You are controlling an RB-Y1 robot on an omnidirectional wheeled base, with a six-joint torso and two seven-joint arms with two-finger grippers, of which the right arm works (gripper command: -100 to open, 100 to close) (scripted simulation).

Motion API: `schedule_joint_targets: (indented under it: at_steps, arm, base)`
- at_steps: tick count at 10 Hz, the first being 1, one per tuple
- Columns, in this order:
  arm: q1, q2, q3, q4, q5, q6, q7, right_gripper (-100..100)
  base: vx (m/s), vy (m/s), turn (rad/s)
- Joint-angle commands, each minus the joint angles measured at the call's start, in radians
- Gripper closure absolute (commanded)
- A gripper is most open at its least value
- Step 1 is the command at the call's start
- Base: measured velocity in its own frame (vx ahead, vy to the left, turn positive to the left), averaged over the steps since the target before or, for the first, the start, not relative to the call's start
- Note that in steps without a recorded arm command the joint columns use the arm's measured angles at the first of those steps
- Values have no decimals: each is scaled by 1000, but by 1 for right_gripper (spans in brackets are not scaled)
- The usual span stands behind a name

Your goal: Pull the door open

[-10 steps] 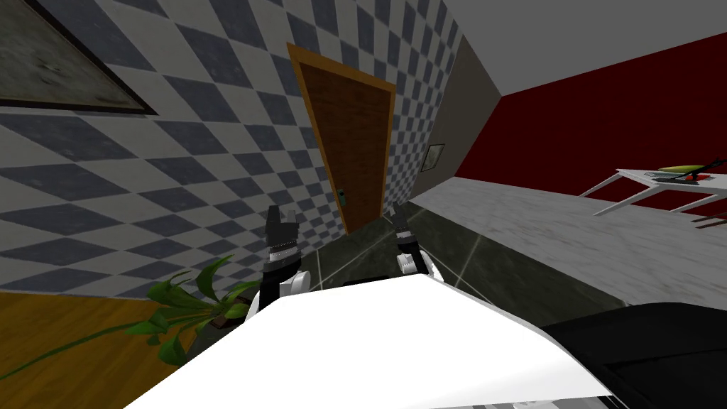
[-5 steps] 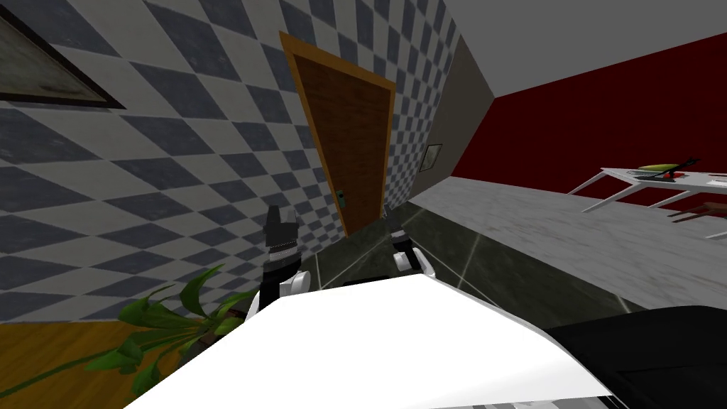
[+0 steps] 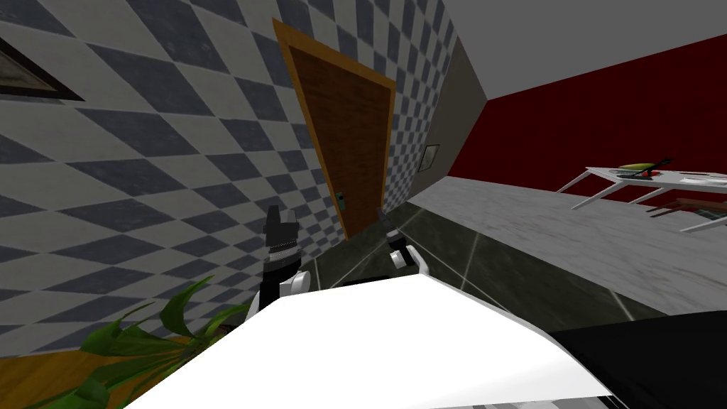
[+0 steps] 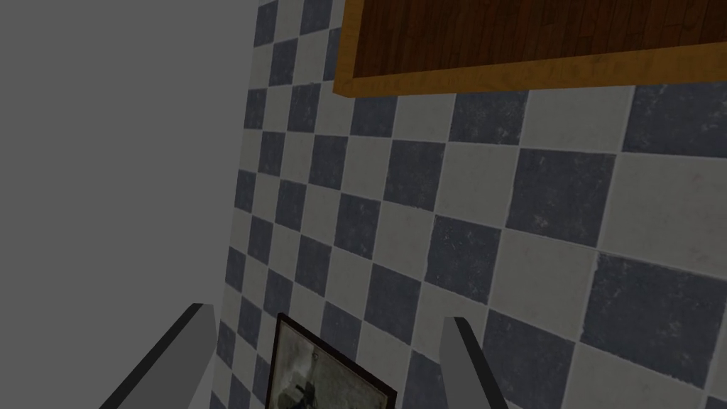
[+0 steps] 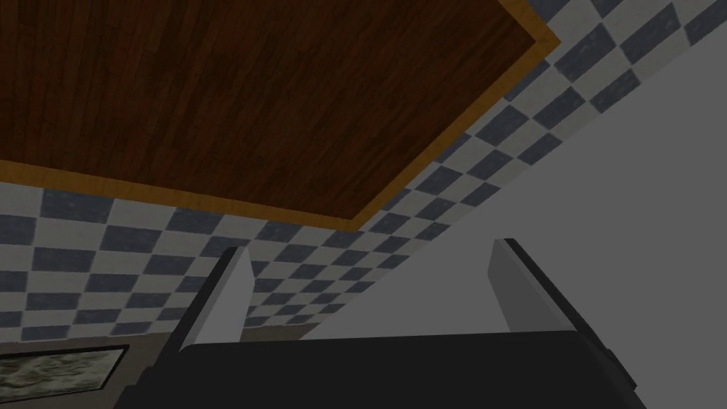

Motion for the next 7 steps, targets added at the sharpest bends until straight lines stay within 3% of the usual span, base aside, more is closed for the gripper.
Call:
schedule_joint_targets:
  at_steps: [1,7]
  arm:
    - [-23,-5,7,40,21,-5,29,-100]
    - [-115,-14,35,181,100,-5,133,-100]
  base:
    - [83,62,-56]
    - [89,75,-69]
